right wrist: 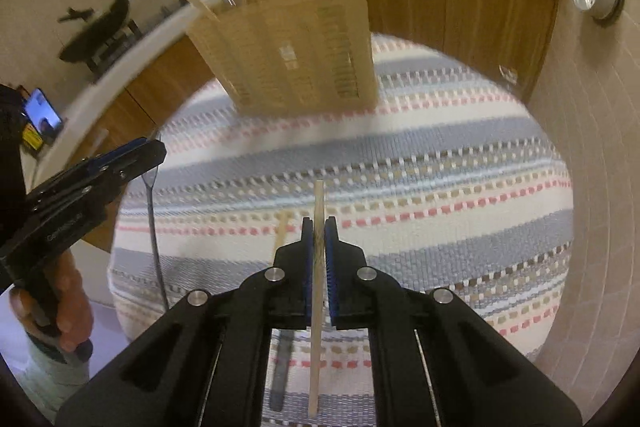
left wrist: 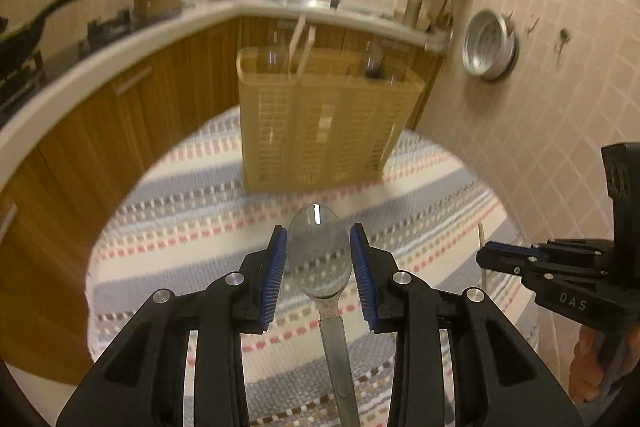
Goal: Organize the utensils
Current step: 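Carry the spoon with the left gripper while the right carries the chopstick, both releasing into the basket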
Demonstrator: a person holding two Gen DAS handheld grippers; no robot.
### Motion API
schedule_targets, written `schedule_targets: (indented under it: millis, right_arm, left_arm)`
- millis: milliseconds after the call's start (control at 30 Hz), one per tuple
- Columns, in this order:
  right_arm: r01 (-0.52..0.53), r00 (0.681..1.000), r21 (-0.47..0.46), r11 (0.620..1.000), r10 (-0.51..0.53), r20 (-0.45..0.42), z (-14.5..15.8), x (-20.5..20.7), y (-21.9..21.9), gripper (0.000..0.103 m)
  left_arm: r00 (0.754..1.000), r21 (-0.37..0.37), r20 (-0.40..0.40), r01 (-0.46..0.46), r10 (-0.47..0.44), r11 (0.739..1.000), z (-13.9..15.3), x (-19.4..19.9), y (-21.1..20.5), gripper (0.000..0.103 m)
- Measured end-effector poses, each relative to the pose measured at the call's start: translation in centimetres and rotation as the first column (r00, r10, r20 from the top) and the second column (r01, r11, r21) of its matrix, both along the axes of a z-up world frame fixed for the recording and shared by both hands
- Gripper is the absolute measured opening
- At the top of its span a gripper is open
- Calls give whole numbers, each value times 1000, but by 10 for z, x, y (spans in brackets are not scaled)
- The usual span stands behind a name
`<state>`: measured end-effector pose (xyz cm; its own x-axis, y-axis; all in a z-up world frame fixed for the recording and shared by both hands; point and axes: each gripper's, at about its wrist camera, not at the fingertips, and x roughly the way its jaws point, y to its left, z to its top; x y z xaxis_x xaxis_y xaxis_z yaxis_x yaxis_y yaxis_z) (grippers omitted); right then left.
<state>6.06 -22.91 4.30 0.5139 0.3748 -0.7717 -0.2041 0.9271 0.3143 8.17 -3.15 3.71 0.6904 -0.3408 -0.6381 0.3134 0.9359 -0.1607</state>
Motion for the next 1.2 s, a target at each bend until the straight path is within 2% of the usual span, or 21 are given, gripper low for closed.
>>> schedule_targets:
  millis: [133, 267, 500, 600, 733, 867, 1000, 1200]
  right_arm:
    - [-8, 994, 72, 997, 0, 107, 39, -2, -3, 4]
    - [-4, 977, 91, 996, -16, 211, 83, 14, 0, 4]
    - [24, 941, 102, 994, -57, 332, 144, 55, -1, 4]
    - [54, 923, 112, 992, -92, 373, 164, 76, -7, 4]
    - [111, 893, 96, 989, -142, 426, 186, 105, -18, 4]
    - [157, 873, 60, 986, -167, 459, 188, 129, -24, 4]
    - [161, 889, 47, 986, -166, 427, 166, 154, -24, 4]
    - [143, 910, 30, 989, -143, 388, 122, 174, -15, 4]
  left_arm:
    - [991, -36, 131, -27, 32, 999, 39, -7, 20, 31]
    - [965, -70, 251, -64, 79, 996, 80, 0, 29, 31]
    - [914, -141, 371, -119, 163, 983, 137, 33, 38, 31]
    - [893, -165, 412, -126, 184, 978, 150, 52, 35, 31]
    - [875, -181, 441, -129, 198, 975, 156, 81, 31, 31]
    - [868, -193, 455, -120, 197, 974, 146, 111, 29, 31]
    - [872, -198, 444, -128, 205, 972, 126, 136, 26, 31]
    - [882, -169, 428, -135, 196, 976, 94, 150, 19, 31]
